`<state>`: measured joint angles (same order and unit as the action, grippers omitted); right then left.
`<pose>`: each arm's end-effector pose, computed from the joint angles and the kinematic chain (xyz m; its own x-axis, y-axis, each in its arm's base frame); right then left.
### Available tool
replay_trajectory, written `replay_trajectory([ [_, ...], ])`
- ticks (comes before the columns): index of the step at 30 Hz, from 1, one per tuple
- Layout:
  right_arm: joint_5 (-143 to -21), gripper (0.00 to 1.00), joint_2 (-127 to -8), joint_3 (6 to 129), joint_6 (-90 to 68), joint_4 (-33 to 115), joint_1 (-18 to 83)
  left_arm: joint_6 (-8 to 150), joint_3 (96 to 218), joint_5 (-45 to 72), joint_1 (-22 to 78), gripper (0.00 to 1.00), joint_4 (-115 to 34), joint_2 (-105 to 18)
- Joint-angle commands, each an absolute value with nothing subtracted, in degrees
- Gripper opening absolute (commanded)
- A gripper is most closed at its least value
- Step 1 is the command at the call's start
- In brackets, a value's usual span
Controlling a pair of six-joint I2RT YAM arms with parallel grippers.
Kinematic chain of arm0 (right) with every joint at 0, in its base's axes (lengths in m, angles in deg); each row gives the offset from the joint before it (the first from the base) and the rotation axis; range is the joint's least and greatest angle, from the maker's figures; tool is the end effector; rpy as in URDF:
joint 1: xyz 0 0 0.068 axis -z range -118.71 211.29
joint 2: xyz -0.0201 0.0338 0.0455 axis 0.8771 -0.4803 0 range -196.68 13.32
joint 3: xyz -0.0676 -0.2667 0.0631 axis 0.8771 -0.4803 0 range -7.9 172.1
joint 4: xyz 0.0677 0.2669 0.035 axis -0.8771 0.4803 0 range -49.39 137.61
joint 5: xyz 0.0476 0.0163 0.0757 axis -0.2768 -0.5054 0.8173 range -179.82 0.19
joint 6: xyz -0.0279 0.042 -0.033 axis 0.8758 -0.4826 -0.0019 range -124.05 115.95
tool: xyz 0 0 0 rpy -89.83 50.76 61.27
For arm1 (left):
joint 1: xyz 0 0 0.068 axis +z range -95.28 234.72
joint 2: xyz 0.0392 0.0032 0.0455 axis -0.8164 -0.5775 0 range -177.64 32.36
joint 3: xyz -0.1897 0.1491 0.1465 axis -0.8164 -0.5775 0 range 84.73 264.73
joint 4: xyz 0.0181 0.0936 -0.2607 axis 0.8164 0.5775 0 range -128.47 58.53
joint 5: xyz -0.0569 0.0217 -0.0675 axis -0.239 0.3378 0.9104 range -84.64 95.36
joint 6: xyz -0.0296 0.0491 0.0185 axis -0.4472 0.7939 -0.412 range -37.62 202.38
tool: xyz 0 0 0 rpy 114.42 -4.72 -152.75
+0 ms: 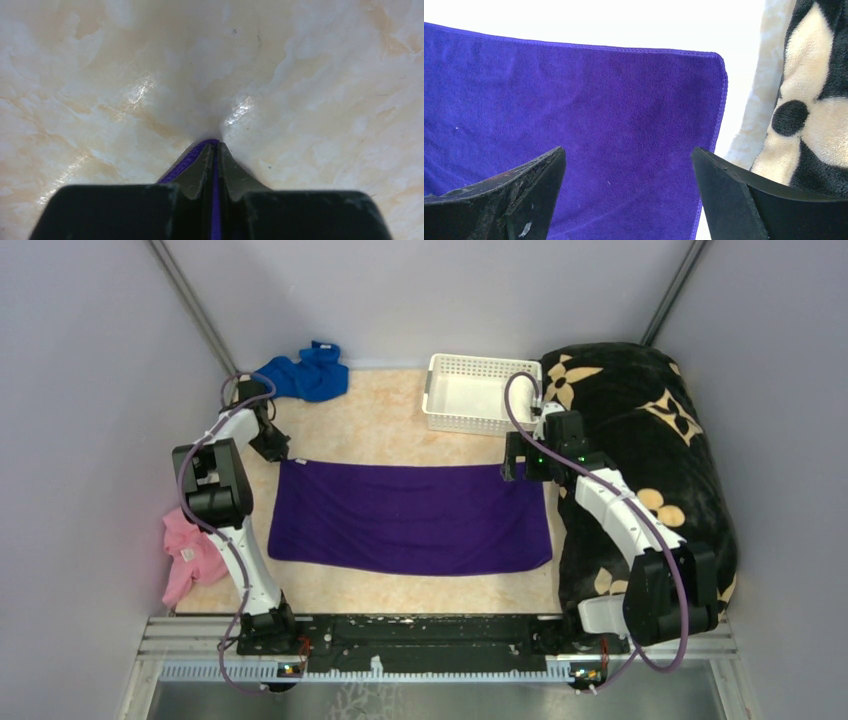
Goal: Roll the towels
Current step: Pick up the towel at the center of the board.
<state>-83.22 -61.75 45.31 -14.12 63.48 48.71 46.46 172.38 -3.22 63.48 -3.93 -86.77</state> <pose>0.2909 0.0701 0.2528 -0.7281 0.0153 -0.6853 -0.1714 0.9639 0.2037 0.4498 0.0760 0.1591 -0.6077 -0.6806 -0.4092 -0.7002 0.7023 -0.1282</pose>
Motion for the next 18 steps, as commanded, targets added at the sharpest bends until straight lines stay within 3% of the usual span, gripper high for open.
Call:
replay_trajectory([
  [1, -83.4, 0.96, -62.6, 46.9, -12.9, 61.4, 48.5, 49.4, 170.4, -5.2, 63.5, 0.06, -1.9, -90.7],
  [7, -85.1, 0.94, -66.4, 49.1, -11.6, 59.9, 48.5, 53.9, 170.7, -6.3, 63.7, 0.02, -2.2, -89.5],
  [18, -89.3, 0.80, -80.3, 60.3, 3.1, 62.8, 48.5, 60.3, 171.3, -7.3, 65.1, 0.00, -3.1, -89.1],
])
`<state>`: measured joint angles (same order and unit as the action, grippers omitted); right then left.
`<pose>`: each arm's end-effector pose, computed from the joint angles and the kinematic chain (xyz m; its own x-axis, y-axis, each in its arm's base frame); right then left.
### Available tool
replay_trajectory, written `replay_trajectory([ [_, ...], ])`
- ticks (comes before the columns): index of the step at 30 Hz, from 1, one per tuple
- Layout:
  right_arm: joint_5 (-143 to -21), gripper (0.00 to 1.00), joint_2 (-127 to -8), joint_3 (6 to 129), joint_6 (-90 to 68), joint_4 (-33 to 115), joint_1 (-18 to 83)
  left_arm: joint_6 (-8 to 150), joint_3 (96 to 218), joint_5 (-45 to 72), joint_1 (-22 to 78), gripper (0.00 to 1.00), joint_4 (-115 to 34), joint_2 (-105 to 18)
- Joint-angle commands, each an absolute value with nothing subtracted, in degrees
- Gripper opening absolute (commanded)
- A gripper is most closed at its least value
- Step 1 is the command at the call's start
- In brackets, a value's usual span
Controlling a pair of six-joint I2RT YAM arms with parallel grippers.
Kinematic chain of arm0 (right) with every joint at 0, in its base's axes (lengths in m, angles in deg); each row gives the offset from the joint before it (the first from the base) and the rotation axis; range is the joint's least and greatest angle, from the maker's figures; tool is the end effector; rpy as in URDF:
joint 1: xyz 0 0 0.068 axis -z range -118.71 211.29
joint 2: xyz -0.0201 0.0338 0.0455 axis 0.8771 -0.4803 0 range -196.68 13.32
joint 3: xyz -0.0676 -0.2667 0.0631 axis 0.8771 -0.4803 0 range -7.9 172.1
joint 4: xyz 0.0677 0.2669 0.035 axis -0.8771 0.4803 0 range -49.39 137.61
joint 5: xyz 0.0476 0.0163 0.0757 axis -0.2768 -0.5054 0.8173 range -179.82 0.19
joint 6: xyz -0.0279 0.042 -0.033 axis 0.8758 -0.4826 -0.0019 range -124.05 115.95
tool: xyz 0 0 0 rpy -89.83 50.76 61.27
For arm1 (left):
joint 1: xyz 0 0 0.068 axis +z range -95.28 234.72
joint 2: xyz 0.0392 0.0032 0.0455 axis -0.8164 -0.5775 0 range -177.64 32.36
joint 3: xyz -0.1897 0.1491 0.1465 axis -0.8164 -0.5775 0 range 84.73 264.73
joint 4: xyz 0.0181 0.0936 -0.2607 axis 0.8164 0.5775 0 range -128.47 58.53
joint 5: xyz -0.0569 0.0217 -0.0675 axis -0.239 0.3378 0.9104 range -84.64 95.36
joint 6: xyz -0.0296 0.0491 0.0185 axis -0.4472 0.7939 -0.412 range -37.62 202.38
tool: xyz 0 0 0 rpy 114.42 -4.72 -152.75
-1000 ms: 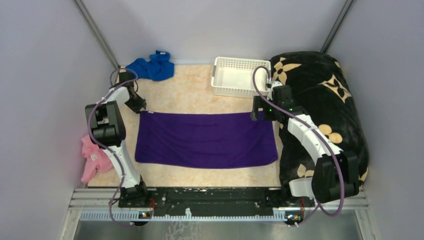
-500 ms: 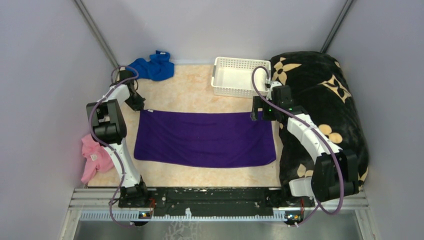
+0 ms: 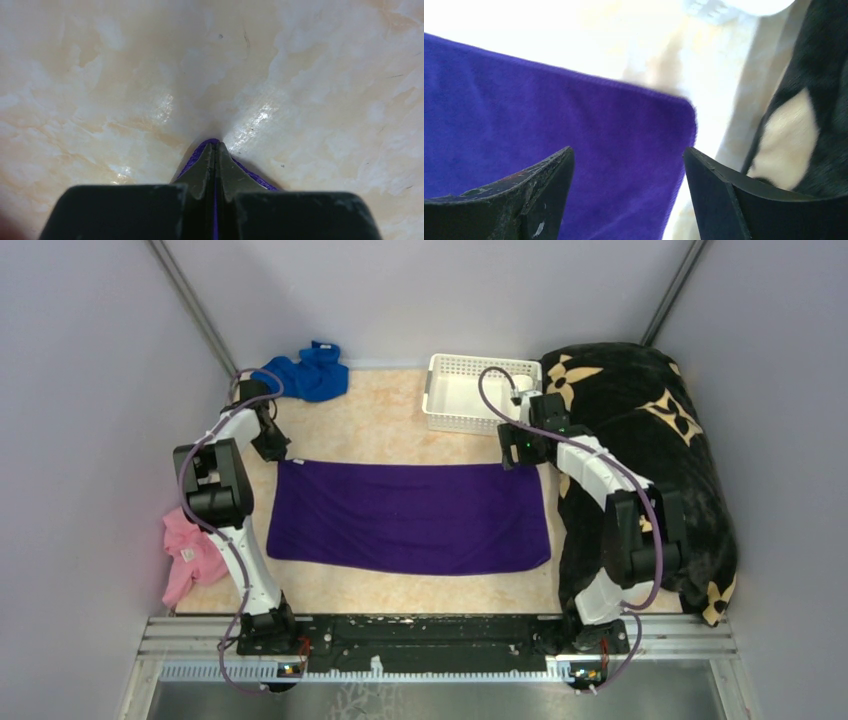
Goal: Roll the towels
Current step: Pick up the towel at the center of the board.
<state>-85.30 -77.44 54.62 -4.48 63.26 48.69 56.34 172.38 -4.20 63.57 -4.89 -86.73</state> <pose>0.3483 0.0814 0.2241 -0.7592 -0.1622 -0.6303 -0.2604 0.9633 0.0657 0.4513 0.0777 0.1603 -0.7077 -0.5483 -0.4456 -0.5918 0.8045 -0.0503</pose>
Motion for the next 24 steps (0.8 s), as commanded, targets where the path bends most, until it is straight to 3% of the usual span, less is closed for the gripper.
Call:
replay_trajectory([
  [1, -89.8, 0.79, -80.8, 61.4, 4.7, 63.1, 48.6, 60.7, 171.4, -7.3, 65.1, 0.00, -3.2, -89.0],
  [16, -84.0, 0.57, -93.3, 66.2, 15.1, 64.0, 52.6, 61.7, 170.8, -3.3, 65.2, 0.00, -4.9, -88.2],
  [20, -84.6, 0.36, -96.3, 68.1, 16.2, 64.6, 53.2, 61.7, 170.8, -2.6, 65.1, 0.00, -5.1, -88.3],
  [24, -85.7, 0.30, -99.1, 70.2, 17.6, 66.6, 53.8, 62.1, 170.9, -2.4, 65.1, 0.00, -5.1, -88.3],
])
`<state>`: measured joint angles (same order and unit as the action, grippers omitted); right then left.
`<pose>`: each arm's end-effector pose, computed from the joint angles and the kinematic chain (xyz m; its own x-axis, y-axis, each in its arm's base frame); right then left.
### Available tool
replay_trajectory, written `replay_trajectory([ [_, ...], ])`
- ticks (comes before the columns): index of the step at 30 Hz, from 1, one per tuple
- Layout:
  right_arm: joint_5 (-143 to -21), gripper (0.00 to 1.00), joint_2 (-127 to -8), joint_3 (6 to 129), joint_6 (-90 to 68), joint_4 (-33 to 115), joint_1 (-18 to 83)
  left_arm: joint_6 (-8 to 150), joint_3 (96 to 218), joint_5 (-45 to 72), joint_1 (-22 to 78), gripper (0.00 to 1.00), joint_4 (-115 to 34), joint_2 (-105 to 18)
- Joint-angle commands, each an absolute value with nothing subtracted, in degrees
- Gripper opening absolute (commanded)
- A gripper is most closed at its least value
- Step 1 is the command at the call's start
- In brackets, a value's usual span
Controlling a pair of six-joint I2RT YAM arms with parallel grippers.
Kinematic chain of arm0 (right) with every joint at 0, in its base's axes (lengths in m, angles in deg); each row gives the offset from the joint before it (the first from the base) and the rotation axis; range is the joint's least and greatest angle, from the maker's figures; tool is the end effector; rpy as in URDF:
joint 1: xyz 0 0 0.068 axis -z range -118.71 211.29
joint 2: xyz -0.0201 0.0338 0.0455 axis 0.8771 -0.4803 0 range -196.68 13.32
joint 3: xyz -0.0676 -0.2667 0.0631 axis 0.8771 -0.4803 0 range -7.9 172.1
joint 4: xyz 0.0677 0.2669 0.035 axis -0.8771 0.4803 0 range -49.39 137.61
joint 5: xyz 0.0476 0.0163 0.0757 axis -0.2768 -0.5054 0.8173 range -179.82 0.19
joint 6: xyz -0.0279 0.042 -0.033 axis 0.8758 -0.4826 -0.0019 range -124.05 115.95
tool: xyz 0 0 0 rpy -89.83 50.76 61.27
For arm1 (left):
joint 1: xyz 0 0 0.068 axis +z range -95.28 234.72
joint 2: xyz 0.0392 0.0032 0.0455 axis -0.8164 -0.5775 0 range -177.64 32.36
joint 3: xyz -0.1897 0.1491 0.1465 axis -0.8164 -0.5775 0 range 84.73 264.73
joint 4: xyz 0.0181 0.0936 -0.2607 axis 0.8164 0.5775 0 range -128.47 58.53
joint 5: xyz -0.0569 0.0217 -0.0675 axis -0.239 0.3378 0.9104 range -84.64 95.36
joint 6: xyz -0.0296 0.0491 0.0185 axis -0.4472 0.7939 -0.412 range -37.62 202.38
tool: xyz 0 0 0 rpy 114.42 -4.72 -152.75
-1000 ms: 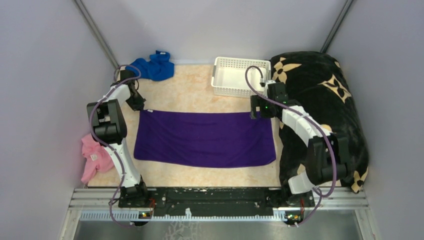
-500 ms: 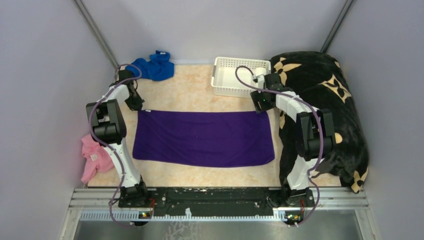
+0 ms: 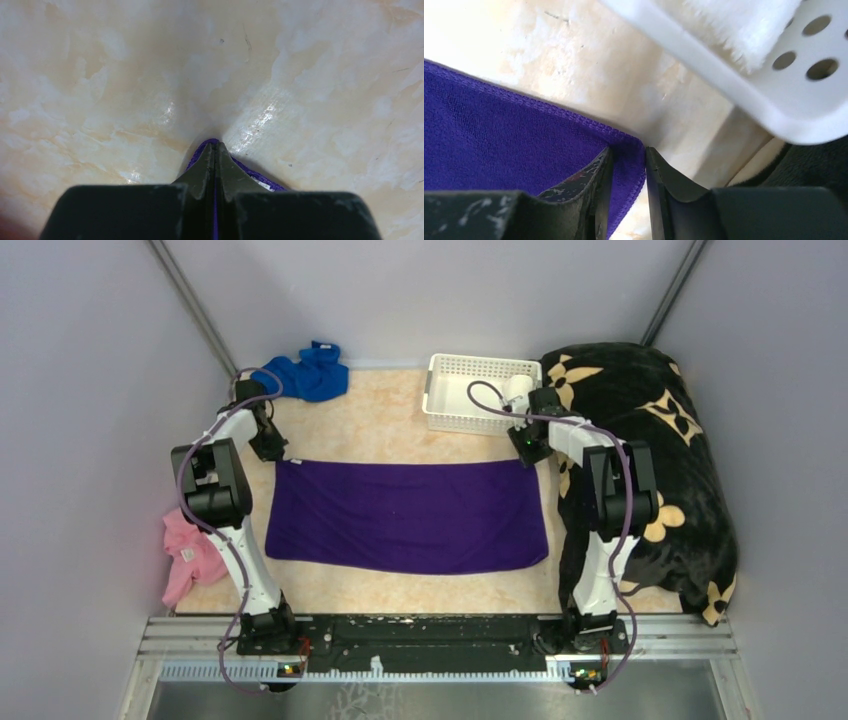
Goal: Roll the towels
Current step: Pick up the towel at the center of the board.
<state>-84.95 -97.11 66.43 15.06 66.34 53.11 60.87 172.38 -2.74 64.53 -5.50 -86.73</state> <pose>0.4138 0.0633 0.1596 -0.7651 -0.4397 -0.4705 -0.4572 0.8854 -0.0840 0.4513 0.0844 0.1607 -0.7429 -0.4969 -0.4485 -0.5386 0.8416 -0.0403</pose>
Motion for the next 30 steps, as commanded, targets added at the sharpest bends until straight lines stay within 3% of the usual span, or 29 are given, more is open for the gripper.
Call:
replay_trajectory([
  [1, -85.8, 0.30, -99.2, 70.3, 17.9, 66.6, 53.8, 62.1, 170.9, -2.6, 65.1, 0.00, -5.1, -88.3],
  [12, -84.5, 0.34, -96.5, 70.3, 19.6, 68.4, 56.1, 62.4, 171.1, -2.7, 65.1, 0.00, -5.1, -88.6],
  [23, -80.1, 0.31, -97.6, 71.8, 20.8, 70.2, 56.2, 62.3, 171.0, -2.0, 65.2, 0.01, -5.3, -89.0],
  [30, -80.5, 0.10, -98.8, 74.4, 21.7, 72.9, 56.3, 62.6, 173.0, -1.8, 65.2, 0.00, -4.6, -89.2],
])
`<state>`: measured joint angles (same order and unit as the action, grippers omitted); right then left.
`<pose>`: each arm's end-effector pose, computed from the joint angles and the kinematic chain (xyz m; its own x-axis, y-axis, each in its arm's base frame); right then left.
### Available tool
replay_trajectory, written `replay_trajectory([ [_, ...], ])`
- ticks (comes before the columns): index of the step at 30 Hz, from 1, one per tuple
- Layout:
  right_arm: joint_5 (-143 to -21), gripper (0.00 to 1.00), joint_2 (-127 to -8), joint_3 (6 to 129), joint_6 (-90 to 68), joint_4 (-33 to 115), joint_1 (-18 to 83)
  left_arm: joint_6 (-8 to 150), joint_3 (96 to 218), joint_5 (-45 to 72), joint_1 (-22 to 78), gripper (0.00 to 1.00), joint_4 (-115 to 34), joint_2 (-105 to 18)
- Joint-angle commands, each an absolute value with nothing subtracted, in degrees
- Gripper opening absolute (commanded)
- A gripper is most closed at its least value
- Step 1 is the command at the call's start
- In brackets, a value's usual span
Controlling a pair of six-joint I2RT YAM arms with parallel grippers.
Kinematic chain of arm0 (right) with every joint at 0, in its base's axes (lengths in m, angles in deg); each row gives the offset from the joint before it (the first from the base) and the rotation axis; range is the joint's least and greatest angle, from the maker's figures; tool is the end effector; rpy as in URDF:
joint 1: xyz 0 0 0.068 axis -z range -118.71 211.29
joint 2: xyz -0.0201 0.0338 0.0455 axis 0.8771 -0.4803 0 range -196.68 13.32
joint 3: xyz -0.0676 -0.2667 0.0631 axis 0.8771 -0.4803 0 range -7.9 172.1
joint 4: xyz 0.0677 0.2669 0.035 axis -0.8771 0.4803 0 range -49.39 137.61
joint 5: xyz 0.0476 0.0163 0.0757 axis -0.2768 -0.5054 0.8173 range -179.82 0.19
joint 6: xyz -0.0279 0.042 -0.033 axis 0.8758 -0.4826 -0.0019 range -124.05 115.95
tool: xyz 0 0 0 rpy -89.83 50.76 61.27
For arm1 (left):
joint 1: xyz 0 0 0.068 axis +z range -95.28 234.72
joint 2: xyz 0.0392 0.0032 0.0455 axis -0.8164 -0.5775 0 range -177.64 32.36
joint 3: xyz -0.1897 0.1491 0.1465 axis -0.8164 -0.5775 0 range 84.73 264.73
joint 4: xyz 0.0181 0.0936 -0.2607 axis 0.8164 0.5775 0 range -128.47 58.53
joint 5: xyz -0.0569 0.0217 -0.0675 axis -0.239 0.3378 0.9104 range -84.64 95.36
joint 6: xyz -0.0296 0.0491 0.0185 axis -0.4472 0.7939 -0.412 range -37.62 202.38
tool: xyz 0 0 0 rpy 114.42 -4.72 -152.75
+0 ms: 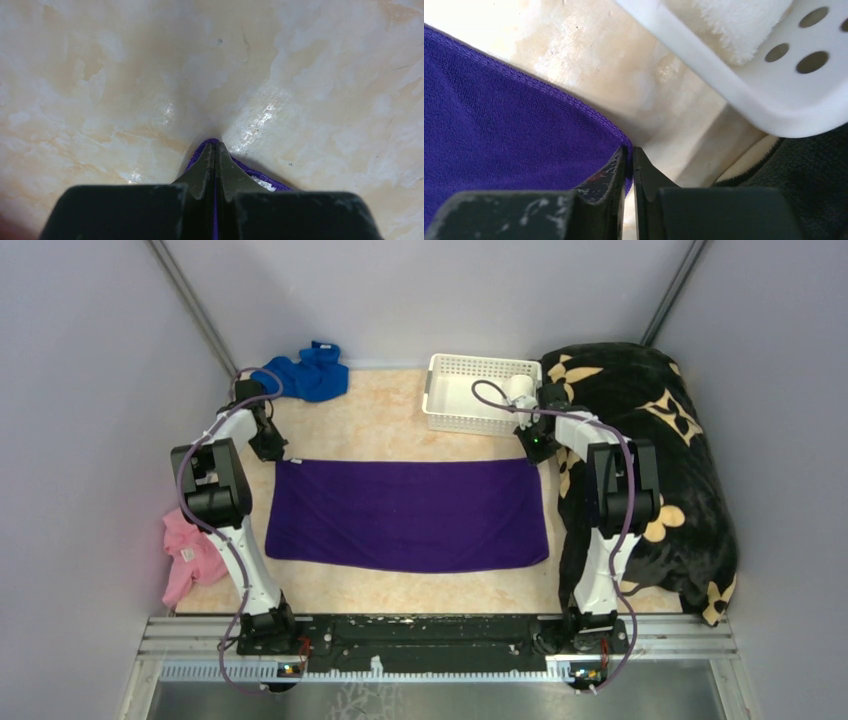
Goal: Roll the towels
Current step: Pick up the towel at the center of the board.
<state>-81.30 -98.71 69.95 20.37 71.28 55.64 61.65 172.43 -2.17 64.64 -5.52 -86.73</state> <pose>0.4207 0.0483 0.1627 -0.7540 -0.4856 -0.4423 -0.5182 0.8536 -0.0538 0.4514 0.0849 0.1609 -0.7501 -0.4875 -0.4469 -0.5263 0.8492 -0.0429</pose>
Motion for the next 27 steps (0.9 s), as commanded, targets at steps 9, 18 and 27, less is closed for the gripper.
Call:
replay_trajectory([
  [9, -85.0, 0.00, -94.2, 77.2, 22.7, 74.2, 56.7, 61.8, 181.1, 0.5, 65.6, 0.00, -3.1, -88.8],
  [18, -88.6, 0.00, -89.5, 75.0, 22.8, 69.7, 57.0, 60.1, 184.2, 5.6, 66.2, 0.00, -4.0, -87.7],
  [27, -90.7, 0.00, -85.1, 71.2, 23.0, 64.1, 57.0, 59.0, 182.6, 12.2, 67.0, 0.00, -8.0, -85.3],
])
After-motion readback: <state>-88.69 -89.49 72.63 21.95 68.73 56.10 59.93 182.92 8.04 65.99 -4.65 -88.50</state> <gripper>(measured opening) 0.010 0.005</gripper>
